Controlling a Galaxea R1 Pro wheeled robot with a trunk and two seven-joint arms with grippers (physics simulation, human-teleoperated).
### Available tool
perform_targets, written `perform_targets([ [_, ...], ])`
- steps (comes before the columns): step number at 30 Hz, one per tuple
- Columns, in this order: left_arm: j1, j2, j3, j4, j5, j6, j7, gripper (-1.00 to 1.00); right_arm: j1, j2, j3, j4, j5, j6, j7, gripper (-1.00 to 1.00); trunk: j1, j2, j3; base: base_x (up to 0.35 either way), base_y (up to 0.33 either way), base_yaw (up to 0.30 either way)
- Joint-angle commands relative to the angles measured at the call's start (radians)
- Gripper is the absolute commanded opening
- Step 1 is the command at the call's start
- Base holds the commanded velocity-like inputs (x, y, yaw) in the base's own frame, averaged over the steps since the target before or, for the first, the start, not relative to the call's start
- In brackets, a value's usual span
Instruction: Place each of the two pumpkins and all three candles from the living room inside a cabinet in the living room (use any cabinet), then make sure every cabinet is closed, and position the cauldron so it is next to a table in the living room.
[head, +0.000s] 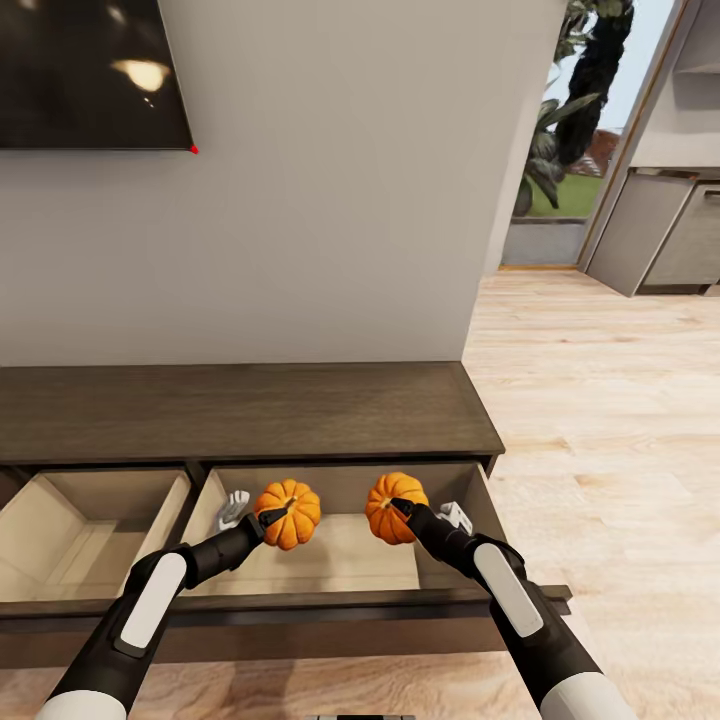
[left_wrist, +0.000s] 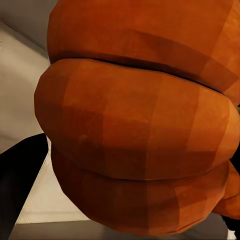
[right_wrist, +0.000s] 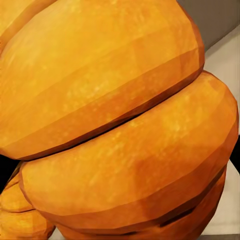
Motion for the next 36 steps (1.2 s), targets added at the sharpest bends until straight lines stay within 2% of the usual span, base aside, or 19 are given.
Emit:
perform_targets([
  [1,0.000,-0.001,0.002,-0.001,0.000,0.006,-0.001,-1.00,0.000,0.000,0.001,-0.002,-0.011,0.002,-0.010,-1.00,0.000,0.000,-0.001,0.000,0.000,0.000],
  [5,0.000,-0.008,0.002,0.000,-0.001,0.006,0.003,-1.00,0.000,0.000,0.001,-0.002,-0.011,0.002,-0.011,-1.00,0.002,-0.001,-0.016,0.000,0.000,0.000],
  [9,0.000,-0.010,0.002,0.000,-0.001,0.006,0.003,-1.00,0.000,0.000,0.001,-0.002,-0.011,0.003,-0.011,-1.00,0.002,-0.001,-0.016,0.000,0.000,0.000],
  [16,0.000,-0.010,0.002,0.000,-0.001,0.006,0.005,-1.00,0.000,0.000,0.001,-0.002,-0.011,0.003,-0.012,-1.00,0.005,-0.003,-0.043,0.000,0.000,0.000],
  [36,0.000,-0.010,0.002,0.000,-0.001,0.006,0.005,-1.00,0.000,0.000,0.001,-0.002,-0.011,0.007,-0.014,-1.00,0.006,-0.003,-0.051,0.000,0.000,0.000],
])
